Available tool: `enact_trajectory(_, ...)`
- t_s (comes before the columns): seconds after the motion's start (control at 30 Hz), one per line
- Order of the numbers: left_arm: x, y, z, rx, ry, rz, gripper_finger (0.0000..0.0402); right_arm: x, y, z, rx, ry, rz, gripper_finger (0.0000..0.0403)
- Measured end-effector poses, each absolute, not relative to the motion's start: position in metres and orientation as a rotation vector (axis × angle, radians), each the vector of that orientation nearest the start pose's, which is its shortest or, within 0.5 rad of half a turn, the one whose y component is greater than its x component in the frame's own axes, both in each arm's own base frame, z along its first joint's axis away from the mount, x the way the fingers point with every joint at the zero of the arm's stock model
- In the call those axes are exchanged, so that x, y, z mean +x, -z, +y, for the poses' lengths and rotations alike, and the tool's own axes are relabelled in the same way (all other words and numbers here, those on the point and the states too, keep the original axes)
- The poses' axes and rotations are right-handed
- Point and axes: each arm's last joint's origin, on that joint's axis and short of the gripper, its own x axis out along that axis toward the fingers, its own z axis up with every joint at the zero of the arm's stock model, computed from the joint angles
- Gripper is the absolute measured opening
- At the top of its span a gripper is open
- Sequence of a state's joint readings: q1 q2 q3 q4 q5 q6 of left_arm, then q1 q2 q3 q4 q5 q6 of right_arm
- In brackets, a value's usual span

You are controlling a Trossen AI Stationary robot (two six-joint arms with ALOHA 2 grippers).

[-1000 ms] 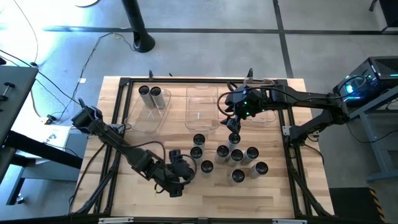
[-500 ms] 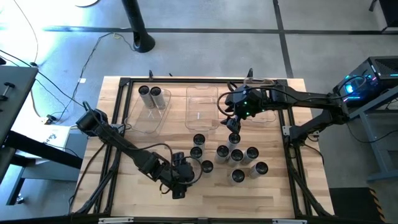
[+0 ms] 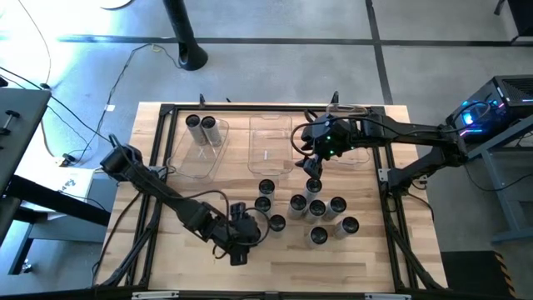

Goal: Sort soda cans
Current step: Put the white-yellow soda can into the top left transparent bin

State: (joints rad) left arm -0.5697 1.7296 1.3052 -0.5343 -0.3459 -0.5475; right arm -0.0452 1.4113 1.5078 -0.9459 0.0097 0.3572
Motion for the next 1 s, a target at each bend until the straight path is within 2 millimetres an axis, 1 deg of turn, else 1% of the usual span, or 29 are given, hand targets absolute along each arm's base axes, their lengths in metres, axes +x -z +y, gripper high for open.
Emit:
enact_trajectory(0.07,0.303,-0.252,-0.185,-0.102,-0.034,0.887,0.0239,0.28,-0.375,-0.013,0.349,0.199,0.832,0.0291)
enact_trajectory(0.13,0.289,-0.269,-0.179,-0.127,-0.034,0.886,0.0239,0.28,-0.375,-0.013,0.342,0.196,0.833,0.0291)
enact_trajectory(0.23,0.26,-0.299,-0.168,-0.16,-0.055,0.871,0.0239,0.28,-0.375,-0.013,0.33,0.191,0.834,0.0291)
enact_trajectory(0.3,0.24,-0.32,-0.158,-0.196,-0.1,0.823,0.0239,0.28,-0.375,-0.013,0.328,0.19,0.833,0.0291)
enact_trajectory(0.37,0.22,-0.341,-0.142,-0.232,-0.167,0.739,0.0239,0.28,-0.375,-0.013,0.329,0.191,0.834,0.0291)
enact_trajectory(0.43,0.202,-0.362,-0.122,-0.264,-0.259,0.619,0.0239,0.28,-0.375,-0.013,0.33,0.191,0.833,0.0291)
enact_trajectory(0.53,0.179,-0.385,-0.089,-0.315,-0.426,0.46,0.0239,0.28,-0.375,-0.014,0.339,0.223,0.825,0.0291)
enact_trajectory(0.63,0.16,-0.392,-0.056,-0.295,-0.585,0.435,0.0239,0.281,-0.376,-0.015,0.372,0.285,0.792,0.0291)
enact_trajectory(0.7,0.15,-0.389,-0.036,-0.289,-0.695,0.483,0.0239,0.283,-0.378,-0.016,0.405,0.32,0.753,0.0291)
enact_trajectory(0.77,0.14,-0.382,-0.021,-0.293,-0.792,0.587,0.0239,0.285,-0.381,-0.016,0.445,0.333,0.713,0.0291)
enact_trajectory(0.83,0.13,-0.374,-0.01,-0.279,-0.862,0.723,0.0239,0.288,-0.383,-0.017,0.479,0.341,0.672,0.0291)
enact_trajectory(0.9,0.122,-0.368,-0.004,-0.251,-0.921,0.808,0.0239,0.29,-0.385,-0.017,0.512,0.367,0.632,0.0291)
enact_trajectory(1.0,0.117,-0.357,0.0,-0.284,-0.931,0.779,0.0239,0.292,-0.387,-0.019,0.548,0.419,0.577,0.0291)
